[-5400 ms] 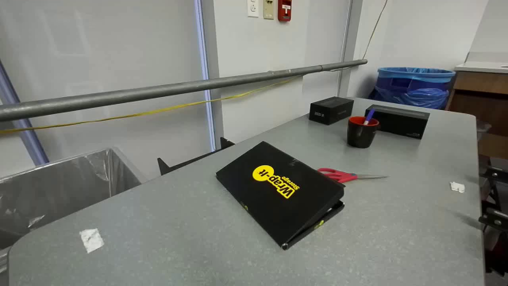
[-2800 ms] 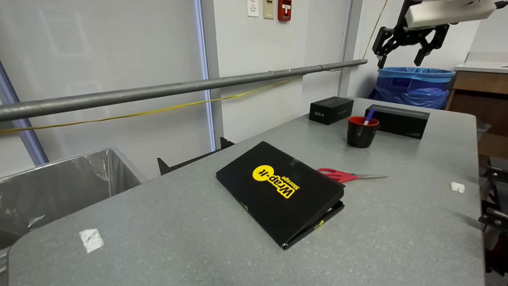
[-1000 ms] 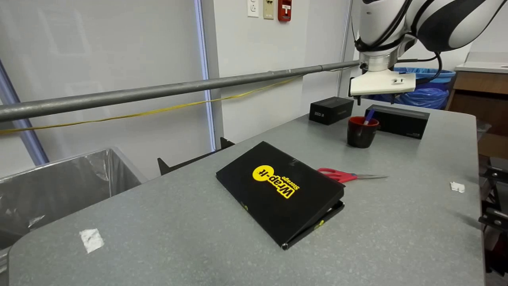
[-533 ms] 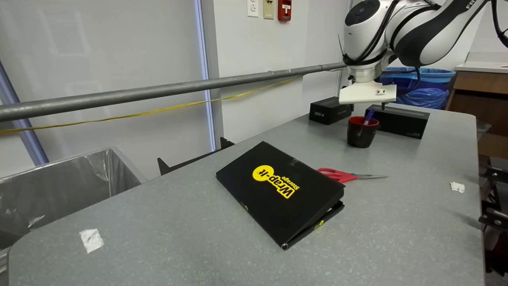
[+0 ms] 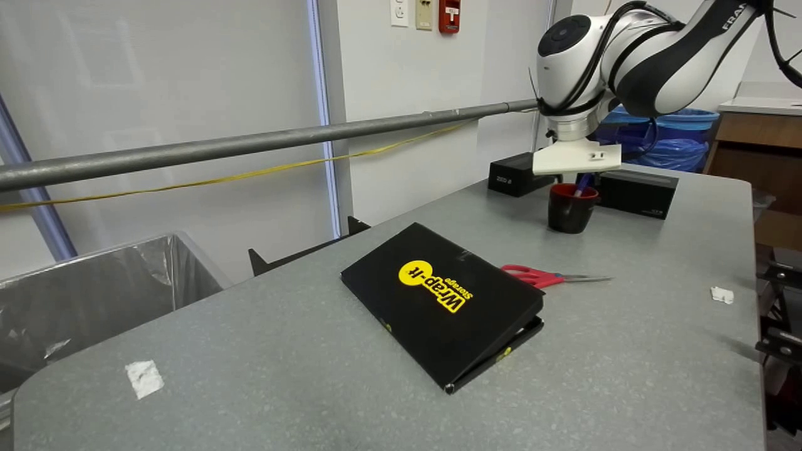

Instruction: Remove the pen from the mug and put it on the table

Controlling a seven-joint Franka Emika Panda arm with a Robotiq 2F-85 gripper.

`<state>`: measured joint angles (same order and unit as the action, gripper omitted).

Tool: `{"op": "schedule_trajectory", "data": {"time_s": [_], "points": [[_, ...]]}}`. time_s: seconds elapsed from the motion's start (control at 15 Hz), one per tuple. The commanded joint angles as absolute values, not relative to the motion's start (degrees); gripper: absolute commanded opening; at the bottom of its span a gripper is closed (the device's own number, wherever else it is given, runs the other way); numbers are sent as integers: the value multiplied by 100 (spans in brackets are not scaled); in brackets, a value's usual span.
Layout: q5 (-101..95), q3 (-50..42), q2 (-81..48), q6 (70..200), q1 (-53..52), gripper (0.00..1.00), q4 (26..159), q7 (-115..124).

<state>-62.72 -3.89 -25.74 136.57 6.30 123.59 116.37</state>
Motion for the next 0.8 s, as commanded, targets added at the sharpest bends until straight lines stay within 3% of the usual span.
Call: {"op": "schedule_trajectory", "data": {"time_s": [0.0,0.33,0.47,0.73], "points": [[-6167,-498,-2375,13764,503,44,12515,11607],[-6136,-484,-2081,13803,520,3,12781,11533],[-6119,-484,-1847,13772,525,0,12961,11521],[-6125,-466,-917,14022,590,4,13550,11369]]}}
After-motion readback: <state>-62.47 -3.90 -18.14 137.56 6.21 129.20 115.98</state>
